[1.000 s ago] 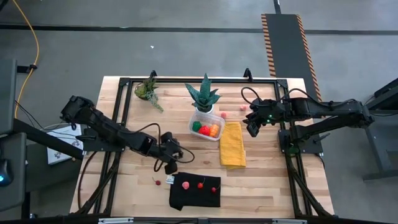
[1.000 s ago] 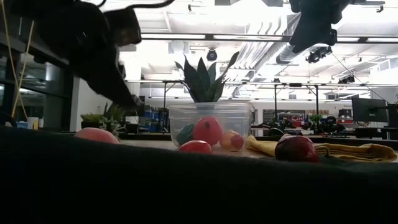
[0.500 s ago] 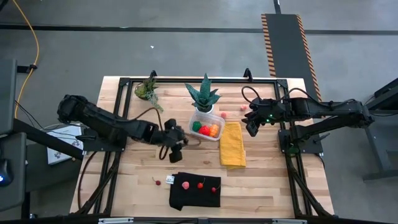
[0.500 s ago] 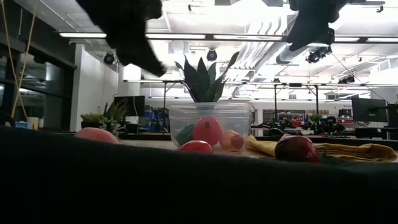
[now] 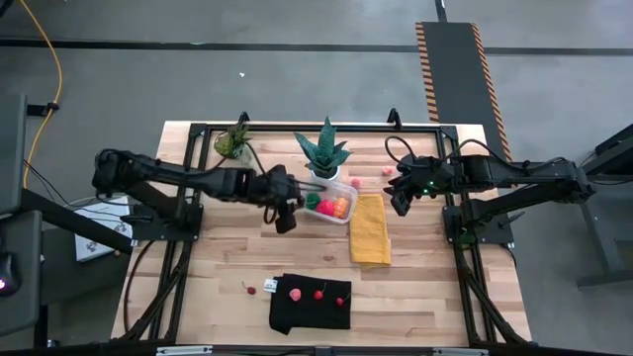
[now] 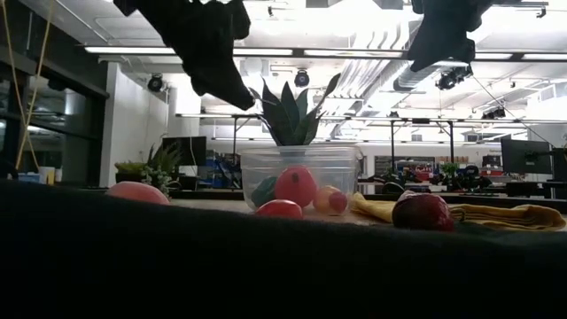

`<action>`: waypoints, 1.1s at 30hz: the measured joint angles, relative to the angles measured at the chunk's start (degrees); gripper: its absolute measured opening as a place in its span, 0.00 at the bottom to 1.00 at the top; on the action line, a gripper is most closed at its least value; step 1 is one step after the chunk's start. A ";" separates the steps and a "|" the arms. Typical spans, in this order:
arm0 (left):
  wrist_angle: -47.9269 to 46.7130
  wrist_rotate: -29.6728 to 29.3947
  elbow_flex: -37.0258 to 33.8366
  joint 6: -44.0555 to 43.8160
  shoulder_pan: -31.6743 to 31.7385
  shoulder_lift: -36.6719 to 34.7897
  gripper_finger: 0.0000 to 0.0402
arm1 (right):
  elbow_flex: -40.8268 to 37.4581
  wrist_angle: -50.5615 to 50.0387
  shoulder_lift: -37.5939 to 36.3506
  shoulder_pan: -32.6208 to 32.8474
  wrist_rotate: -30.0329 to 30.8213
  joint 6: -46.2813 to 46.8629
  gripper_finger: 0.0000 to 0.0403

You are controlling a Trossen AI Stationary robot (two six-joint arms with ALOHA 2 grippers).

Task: Pick and placing Produce into tupperware
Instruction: Put the blueberry into the transparent container

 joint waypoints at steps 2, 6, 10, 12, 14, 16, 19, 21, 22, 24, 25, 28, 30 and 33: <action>0.06 2.28 0.00 1.33 1.46 0.00 0.29 | -0.01 -0.01 0.00 0.00 0.03 0.02 0.32; 0.23 4.68 -0.01 3.98 4.20 0.00 0.31 | -0.01 0.08 0.00 0.00 0.10 0.02 0.32; 3.25 9.10 -0.01 7.06 7.26 0.41 0.29 | -0.02 0.39 0.00 0.00 1.13 0.03 0.32; 5.44 11.37 0.02 7.44 8.47 1.38 0.28 | -0.02 0.39 0.00 0.00 1.19 0.02 0.32; 7.61 13.24 -0.02 7.55 9.73 2.39 0.28 | -0.01 0.39 0.00 -0.02 1.23 0.45 0.32; 9.06 14.76 0.02 7.62 10.35 3.76 0.28 | -0.02 0.39 0.00 -0.02 1.23 0.50 0.32; 9.82 15.73 -0.04 7.76 11.01 5.95 0.30 | 0.00 0.39 0.02 -0.02 1.39 1.04 0.32; 10.58 16.03 -0.02 8.14 11.00 7.07 0.30 | -0.02 0.42 0.02 -0.02 1.66 1.39 0.32; 10.58 16.07 -0.02 8.70 10.99 7.60 0.30 | -0.02 0.41 0.02 -0.02 1.87 1.55 0.32; 10.70 16.17 -0.04 9.15 10.94 8.54 0.30 | -0.02 0.48 0.02 -0.02 2.39 1.97 0.32; 11.25 16.23 -0.02 9.18 10.86 9.08 0.30 | -0.02 0.45 0.02 -0.02 2.60 1.98 0.32; 12.21 16.27 -0.03 9.13 10.89 10.41 0.29 | -0.01 0.54 0.02 -0.02 2.68 2.00 0.32; 12.59 16.27 -0.02 9.10 10.91 11.05 0.29 | -0.02 0.59 0.02 -0.02 2.68 2.01 0.32; 12.89 16.21 -0.02 9.00 10.89 11.35 0.30 | -0.02 0.67 0.02 -0.02 2.68 2.18 0.32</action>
